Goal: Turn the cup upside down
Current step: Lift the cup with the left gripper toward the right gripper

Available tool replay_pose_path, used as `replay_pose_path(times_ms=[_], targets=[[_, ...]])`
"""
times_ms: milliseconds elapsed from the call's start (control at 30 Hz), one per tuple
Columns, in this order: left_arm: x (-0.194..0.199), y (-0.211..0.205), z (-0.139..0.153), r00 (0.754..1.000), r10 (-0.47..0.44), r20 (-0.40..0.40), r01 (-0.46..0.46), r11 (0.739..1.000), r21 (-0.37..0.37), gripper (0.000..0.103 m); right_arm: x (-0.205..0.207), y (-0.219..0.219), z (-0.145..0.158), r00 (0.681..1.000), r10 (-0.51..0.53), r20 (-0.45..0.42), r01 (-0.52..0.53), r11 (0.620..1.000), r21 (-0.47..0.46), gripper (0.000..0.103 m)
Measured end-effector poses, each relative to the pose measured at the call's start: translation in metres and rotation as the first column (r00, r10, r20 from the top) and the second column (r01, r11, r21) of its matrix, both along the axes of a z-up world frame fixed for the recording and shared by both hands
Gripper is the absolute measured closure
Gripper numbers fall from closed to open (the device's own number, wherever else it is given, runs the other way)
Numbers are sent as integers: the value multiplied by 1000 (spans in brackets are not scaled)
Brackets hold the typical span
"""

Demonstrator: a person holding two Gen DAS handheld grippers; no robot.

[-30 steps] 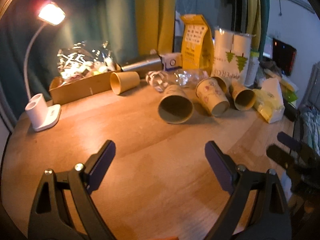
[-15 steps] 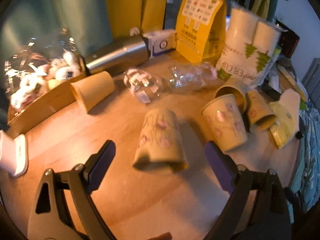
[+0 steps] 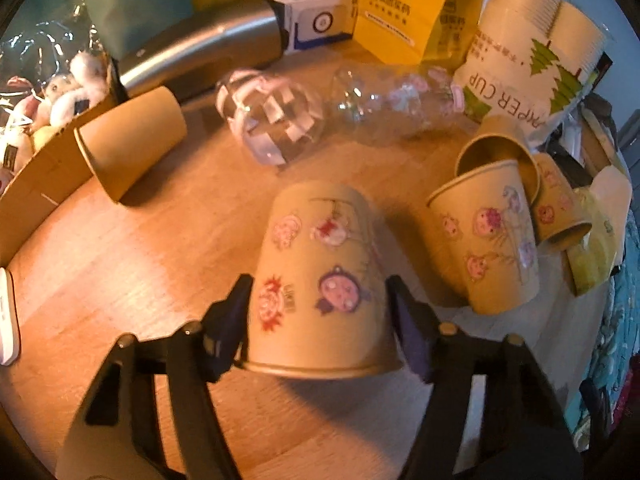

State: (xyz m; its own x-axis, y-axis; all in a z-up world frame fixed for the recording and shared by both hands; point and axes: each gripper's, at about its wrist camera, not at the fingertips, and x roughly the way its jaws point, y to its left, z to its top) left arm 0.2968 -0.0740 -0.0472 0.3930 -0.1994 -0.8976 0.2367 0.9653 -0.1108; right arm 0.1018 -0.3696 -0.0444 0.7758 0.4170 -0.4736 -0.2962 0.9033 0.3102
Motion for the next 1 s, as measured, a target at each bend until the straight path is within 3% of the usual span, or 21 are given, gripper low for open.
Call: replay_pose_path(times_ms=[100,267,433,667,800,1000], targets=[[-12,6,6,1000,-8,15,8,1000,-22,39,1,1,1,1000,1,4,-1,1000,-5,18],[-62,16,33,990,-44,136,53,996,-66,39,0,5,4,1000,10,20,-10,1000,-6,18],[-149,13,52,946,-106,305,126,991,-46,39,-5,10,10,999,24,35,-23,1000,-7,18],[-237,10,52,880,-103,464,159,984,-82,39,-19,11,31,995,70,69,-73,997,34,18],[-262,14,53,843,-84,532,199,966,-163,39,-24,5,44,988,142,60,-150,977,148,18],[-284,15,45,811,-66,581,219,955,-199,39,-28,12,61,964,261,55,-266,927,266,18]])
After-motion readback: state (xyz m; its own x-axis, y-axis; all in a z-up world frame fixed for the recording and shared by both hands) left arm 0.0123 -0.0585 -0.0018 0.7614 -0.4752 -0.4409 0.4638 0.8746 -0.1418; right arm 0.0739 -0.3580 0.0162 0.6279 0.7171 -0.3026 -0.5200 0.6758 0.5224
